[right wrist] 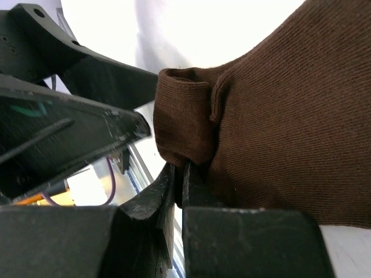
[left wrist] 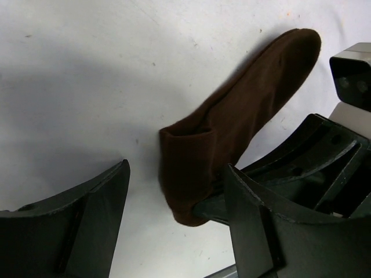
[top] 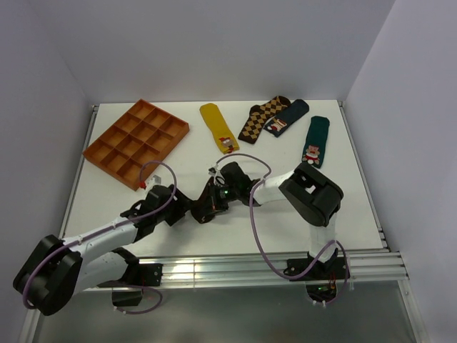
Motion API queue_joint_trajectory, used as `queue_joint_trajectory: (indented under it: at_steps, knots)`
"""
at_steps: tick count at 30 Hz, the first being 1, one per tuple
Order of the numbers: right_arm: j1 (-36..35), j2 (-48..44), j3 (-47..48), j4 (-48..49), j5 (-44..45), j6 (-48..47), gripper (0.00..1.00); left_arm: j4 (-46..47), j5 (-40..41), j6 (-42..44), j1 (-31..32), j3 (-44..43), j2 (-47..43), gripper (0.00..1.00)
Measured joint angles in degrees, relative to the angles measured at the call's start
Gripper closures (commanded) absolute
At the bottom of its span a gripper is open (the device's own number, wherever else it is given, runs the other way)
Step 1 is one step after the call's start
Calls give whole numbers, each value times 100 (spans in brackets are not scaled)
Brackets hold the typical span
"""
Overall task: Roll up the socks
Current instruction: Roll the sock at the center of the board.
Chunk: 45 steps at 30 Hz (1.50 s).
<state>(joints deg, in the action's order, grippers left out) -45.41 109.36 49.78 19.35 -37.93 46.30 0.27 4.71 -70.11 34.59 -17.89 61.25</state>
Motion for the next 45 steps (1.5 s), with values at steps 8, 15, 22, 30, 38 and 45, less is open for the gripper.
queue_joint_trajectory:
  at_steps: [8,15,22,30,38,45]
  knots:
    - [-22,42,92,-20,83,2,99,649,-98,-131,0,48,431,42]
    - [-22,50,133,-63,79,-197,97,944,-101,-280,0,63,800,73]
    - [-85,-146,131,-249,332,-651,69,866,-74,-302,2,-26,876,100]
    - [-398,-1523,-55,-1095,1836,-1563,62,-164,186,-52,186,-573,876,100]
    - [-669,-2085,-372,-1117,3248,-2262,59,-848,426,271,330,-1032,1047,100]
    - [-1040,-1609,-487,-1119,3956,-2297,59,-951,531,437,442,-1158,1141,100]
